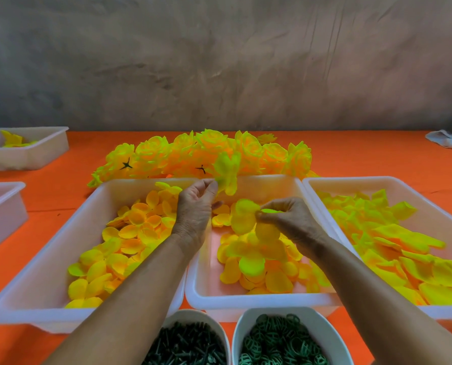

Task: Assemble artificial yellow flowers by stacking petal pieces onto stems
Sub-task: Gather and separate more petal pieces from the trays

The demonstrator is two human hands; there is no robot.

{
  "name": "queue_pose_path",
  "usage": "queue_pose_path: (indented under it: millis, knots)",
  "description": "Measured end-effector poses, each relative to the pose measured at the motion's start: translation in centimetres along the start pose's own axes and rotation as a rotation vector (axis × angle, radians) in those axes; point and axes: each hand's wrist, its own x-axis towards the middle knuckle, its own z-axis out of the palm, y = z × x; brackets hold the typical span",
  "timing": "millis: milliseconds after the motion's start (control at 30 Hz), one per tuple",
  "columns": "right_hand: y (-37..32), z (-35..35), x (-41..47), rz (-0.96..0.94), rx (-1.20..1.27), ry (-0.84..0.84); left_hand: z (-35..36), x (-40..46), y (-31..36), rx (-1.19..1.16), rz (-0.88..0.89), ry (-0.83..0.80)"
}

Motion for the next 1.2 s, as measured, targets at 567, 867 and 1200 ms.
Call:
queue_pose_path:
  millis: [567, 867, 1200]
  knots:
    - [-3.8, -1.0, -4.5, -0.138, -0.847, -0.075, 0.8, 0.2, -0.6, 0.912, 0.044, -0.188]
    - [-2.2, -12.3, -6.0, 0.090, -0.736, 0.270, 4.7, -3.1, 2.2, 1.024, 0.292, -0.195]
    - [2.1, -18.2, -4.9, 0.414, -1.034, 0.373, 13.0, -5.2, 1.5, 0.884, 0.433, -0.251]
